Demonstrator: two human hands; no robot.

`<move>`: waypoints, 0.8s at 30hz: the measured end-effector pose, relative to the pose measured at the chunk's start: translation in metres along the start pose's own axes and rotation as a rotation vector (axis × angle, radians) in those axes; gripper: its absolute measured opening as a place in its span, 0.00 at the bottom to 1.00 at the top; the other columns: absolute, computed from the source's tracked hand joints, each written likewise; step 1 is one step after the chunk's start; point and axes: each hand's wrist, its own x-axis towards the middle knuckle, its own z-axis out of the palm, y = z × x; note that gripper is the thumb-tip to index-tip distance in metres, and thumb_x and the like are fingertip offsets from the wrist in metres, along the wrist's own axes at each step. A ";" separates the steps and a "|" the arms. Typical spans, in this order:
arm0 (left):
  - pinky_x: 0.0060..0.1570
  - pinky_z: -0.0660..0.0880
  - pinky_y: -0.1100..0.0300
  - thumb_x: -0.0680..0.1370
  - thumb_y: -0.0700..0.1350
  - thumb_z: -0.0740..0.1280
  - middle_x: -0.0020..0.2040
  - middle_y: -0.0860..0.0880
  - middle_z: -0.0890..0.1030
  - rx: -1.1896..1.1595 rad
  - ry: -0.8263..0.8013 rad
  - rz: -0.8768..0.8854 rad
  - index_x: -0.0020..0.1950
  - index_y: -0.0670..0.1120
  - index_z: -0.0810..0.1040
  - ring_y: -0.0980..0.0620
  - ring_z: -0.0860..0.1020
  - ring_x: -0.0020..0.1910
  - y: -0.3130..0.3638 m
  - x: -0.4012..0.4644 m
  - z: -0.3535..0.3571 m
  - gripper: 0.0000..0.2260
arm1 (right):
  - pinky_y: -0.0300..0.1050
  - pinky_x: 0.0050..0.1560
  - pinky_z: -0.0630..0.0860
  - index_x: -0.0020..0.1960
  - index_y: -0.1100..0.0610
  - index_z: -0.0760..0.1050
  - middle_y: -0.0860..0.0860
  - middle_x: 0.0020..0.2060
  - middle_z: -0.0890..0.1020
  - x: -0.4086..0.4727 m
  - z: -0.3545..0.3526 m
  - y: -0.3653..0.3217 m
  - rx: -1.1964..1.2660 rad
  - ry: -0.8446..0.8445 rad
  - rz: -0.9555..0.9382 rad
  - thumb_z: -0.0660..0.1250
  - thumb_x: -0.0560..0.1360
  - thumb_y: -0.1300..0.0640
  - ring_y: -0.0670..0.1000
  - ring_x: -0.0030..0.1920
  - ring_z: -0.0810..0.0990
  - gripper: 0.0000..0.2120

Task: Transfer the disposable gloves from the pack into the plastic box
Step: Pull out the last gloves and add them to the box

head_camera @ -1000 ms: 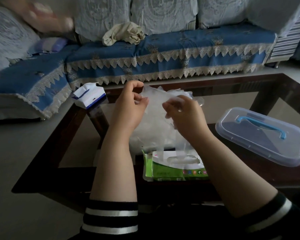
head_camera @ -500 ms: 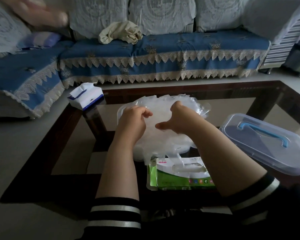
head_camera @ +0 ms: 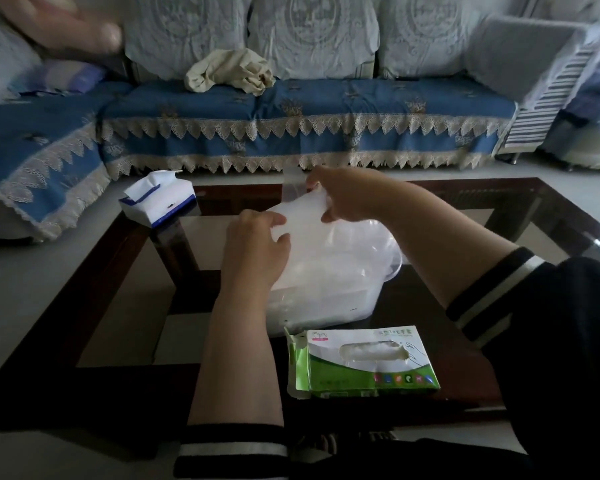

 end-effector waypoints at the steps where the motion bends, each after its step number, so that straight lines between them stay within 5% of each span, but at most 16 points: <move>1: 0.64 0.67 0.53 0.78 0.46 0.69 0.67 0.47 0.70 0.080 0.012 -0.015 0.65 0.50 0.77 0.46 0.67 0.67 0.002 0.000 0.001 0.15 | 0.47 0.53 0.73 0.71 0.54 0.63 0.55 0.59 0.78 0.004 0.006 0.001 -0.026 0.000 -0.008 0.72 0.72 0.57 0.52 0.51 0.74 0.31; 5: 0.62 0.65 0.55 0.77 0.45 0.69 0.68 0.50 0.68 0.263 0.129 0.110 0.63 0.51 0.77 0.47 0.65 0.65 0.018 -0.002 0.000 0.14 | 0.44 0.44 0.69 0.72 0.52 0.61 0.53 0.57 0.80 0.017 0.032 0.007 -0.038 -0.005 -0.001 0.72 0.73 0.54 0.54 0.54 0.78 0.32; 8: 0.60 0.67 0.56 0.78 0.45 0.68 0.68 0.50 0.68 0.271 -0.067 0.148 0.67 0.51 0.74 0.47 0.65 0.66 0.024 -0.001 0.008 0.17 | 0.49 0.52 0.74 0.73 0.51 0.59 0.54 0.61 0.77 0.015 0.041 0.011 0.035 -0.020 0.009 0.73 0.72 0.51 0.56 0.58 0.76 0.35; 11: 0.65 0.66 0.52 0.78 0.47 0.69 0.72 0.48 0.65 0.267 -0.269 0.086 0.73 0.51 0.68 0.45 0.64 0.70 0.018 0.002 0.015 0.24 | 0.56 0.68 0.67 0.74 0.52 0.57 0.56 0.69 0.67 0.001 0.031 0.012 -0.112 0.119 -0.006 0.72 0.71 0.45 0.58 0.68 0.67 0.39; 14: 0.65 0.67 0.49 0.77 0.48 0.69 0.72 0.47 0.65 0.285 -0.337 0.084 0.75 0.51 0.64 0.44 0.65 0.69 0.014 0.003 0.019 0.28 | 0.54 0.66 0.68 0.73 0.54 0.60 0.56 0.68 0.68 -0.022 0.010 0.009 -0.193 0.280 0.051 0.70 0.71 0.42 0.58 0.67 0.68 0.36; 17: 0.65 0.68 0.49 0.77 0.48 0.70 0.71 0.46 0.66 0.288 -0.340 0.106 0.75 0.50 0.63 0.43 0.66 0.68 0.013 0.001 0.021 0.29 | 0.50 0.57 0.74 0.71 0.54 0.62 0.55 0.64 0.74 -0.037 0.011 0.001 -0.101 0.056 0.081 0.69 0.71 0.40 0.56 0.60 0.75 0.34; 21: 0.68 0.65 0.48 0.77 0.50 0.70 0.74 0.49 0.62 0.278 -0.402 0.048 0.77 0.53 0.61 0.43 0.60 0.72 0.013 0.003 0.021 0.31 | 0.56 0.59 0.74 0.74 0.55 0.57 0.60 0.67 0.69 -0.025 0.033 0.002 -0.269 -0.172 0.161 0.71 0.69 0.38 0.62 0.64 0.72 0.43; 24: 0.67 0.65 0.46 0.76 0.48 0.70 0.76 0.50 0.59 0.286 -0.506 -0.049 0.78 0.55 0.58 0.42 0.57 0.73 0.013 0.009 0.021 0.33 | 0.56 0.63 0.71 0.77 0.56 0.50 0.60 0.69 0.69 -0.009 0.044 0.005 -0.255 -0.349 0.184 0.72 0.72 0.45 0.61 0.66 0.71 0.44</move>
